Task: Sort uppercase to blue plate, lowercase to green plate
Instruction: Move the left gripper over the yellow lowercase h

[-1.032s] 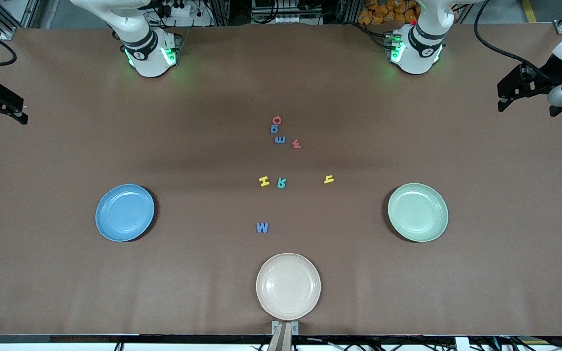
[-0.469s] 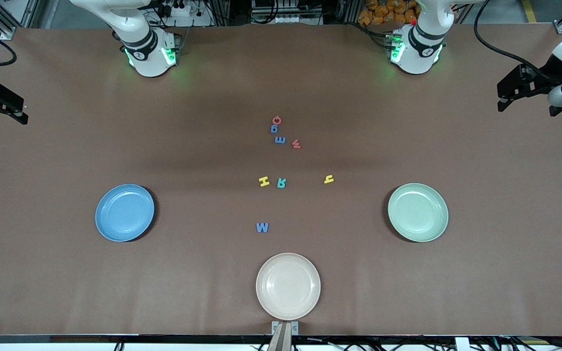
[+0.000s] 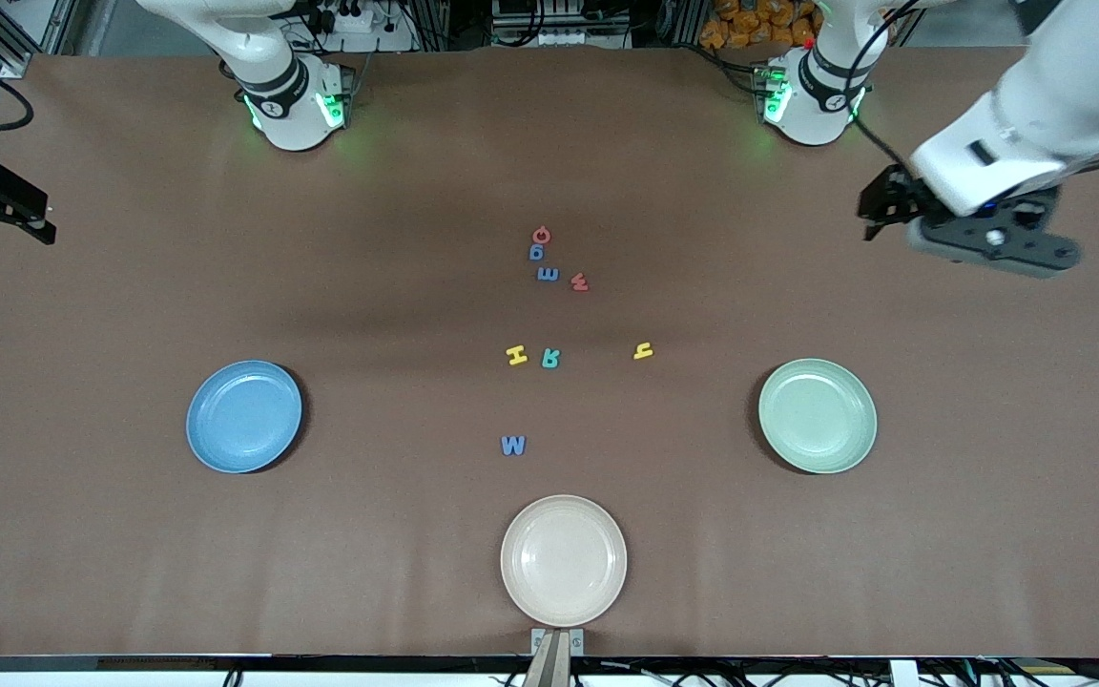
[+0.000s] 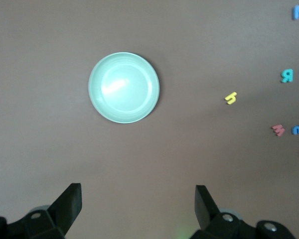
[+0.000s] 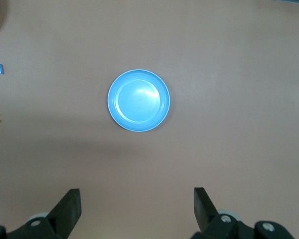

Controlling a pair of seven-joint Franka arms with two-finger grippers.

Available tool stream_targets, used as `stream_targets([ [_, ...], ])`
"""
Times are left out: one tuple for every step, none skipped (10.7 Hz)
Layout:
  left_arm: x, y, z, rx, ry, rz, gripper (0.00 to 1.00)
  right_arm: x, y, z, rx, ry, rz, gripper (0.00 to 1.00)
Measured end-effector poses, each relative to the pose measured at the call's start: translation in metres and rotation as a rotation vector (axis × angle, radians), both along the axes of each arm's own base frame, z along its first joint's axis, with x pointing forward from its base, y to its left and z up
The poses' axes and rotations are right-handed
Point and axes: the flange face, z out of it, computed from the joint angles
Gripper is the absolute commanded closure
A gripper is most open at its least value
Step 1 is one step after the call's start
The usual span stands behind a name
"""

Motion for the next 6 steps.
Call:
stream_targets([
  [0.0,-0.017,-0.014,-0.007,0.017,-0.028,0.0,0.0,0.0,0.0,0.0,0.0,0.0,0.0],
  [0.002,-0.032,-0.029,-0.016,0.036,-0.053,0.0,0.0,0.0,0.0,0.0,0.001,0.0,0.0],
  [0.003,-0.051,-0.049,-0.024,0.051,-0.087,0.0,0.0,0.0,0.0,0.0,0.001,0.0,0.0],
  [0.003,-0.074,-0.072,-0.036,0.053,-0.128,0.0,0.0,0.0,-0.001,0.0,0.001,0.0,0.0],
  [-0.002,-0.098,-0.098,-0.054,0.042,-0.171,0.0,0.0,0.0,-0.001,0.0,0.001,0.0,0.0],
  [-0.011,-0.121,-0.128,-0.072,0.035,-0.22,0.0,0.001,0.0,-0.001,0.0,0.002,0.0,0.0],
])
